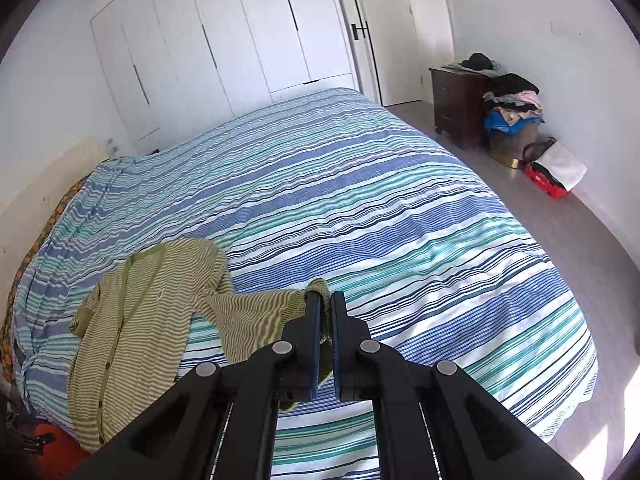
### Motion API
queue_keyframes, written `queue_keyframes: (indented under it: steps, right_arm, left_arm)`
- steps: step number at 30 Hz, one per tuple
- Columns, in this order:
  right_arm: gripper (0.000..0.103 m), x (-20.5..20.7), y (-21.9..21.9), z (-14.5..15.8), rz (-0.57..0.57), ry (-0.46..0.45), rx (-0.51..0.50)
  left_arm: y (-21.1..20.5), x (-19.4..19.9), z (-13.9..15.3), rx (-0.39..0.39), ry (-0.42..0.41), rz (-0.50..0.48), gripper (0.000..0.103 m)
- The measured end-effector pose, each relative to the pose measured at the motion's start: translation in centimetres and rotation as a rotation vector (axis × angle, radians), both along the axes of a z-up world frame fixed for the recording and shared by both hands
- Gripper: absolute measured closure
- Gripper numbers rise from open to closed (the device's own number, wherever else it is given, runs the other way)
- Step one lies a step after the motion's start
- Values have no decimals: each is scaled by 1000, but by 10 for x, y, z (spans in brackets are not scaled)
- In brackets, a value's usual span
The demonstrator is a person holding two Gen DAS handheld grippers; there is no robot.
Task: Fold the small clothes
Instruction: 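Grasp the sleeve cuff with the right gripper and pull it outward, then release the sleeve and move the right gripper to the hem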
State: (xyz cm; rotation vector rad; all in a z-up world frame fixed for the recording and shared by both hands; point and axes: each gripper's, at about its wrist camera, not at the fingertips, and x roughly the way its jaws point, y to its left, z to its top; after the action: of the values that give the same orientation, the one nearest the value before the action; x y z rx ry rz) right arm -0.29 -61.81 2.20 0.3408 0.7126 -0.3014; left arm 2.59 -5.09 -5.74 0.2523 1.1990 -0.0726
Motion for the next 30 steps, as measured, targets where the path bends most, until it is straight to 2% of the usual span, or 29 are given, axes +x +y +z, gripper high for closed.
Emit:
queue_keyframes:
  steps: [3,6,9,13,18,20,22,24,25,26,27,30]
  right_arm:
    - [98,9,-50,-18,-78,55,7]
    - [98,19,-89,-40,-125,109,14]
    - [98,23,-115,-50,-173,119,12]
    - [99,10,-125,-58,-233,85,31]
    - [99,1,-133,-127,-281,280,44]
    - [99,-3,-131,-141,-304,305,35]
    - [98,-9,-130,-145,-337,293,52]
    - [85,-13,-130,-142,-367,287,55]
    - [61,-16,-129,-139,-379,294,40]
    - [32,-19,-127,-134,-387,291,28]
    - [25,-24,-125,-126,-399,277,10]
    - [24,-37,-107,-94,-424,246,-90]
  left_arm:
    - [-11,2,-1,-10,23,-17,1]
    - [-25,0,-1,20,27,-53,1]
    - [-34,-3,5,39,9,-77,1]
    - [-36,-1,4,30,19,-64,1]
    - [-45,1,-9,43,66,-81,1]
    - [-47,1,-7,52,54,-95,1]
    - [-45,2,-5,47,45,-90,1]
    - [-39,5,-4,31,48,-71,1]
    - [-36,6,-5,19,50,-60,1]
    - [-32,6,-5,7,49,-51,1]
    - [-27,6,-5,-5,46,-42,1]
    - [-12,5,-8,-45,39,-10,1]
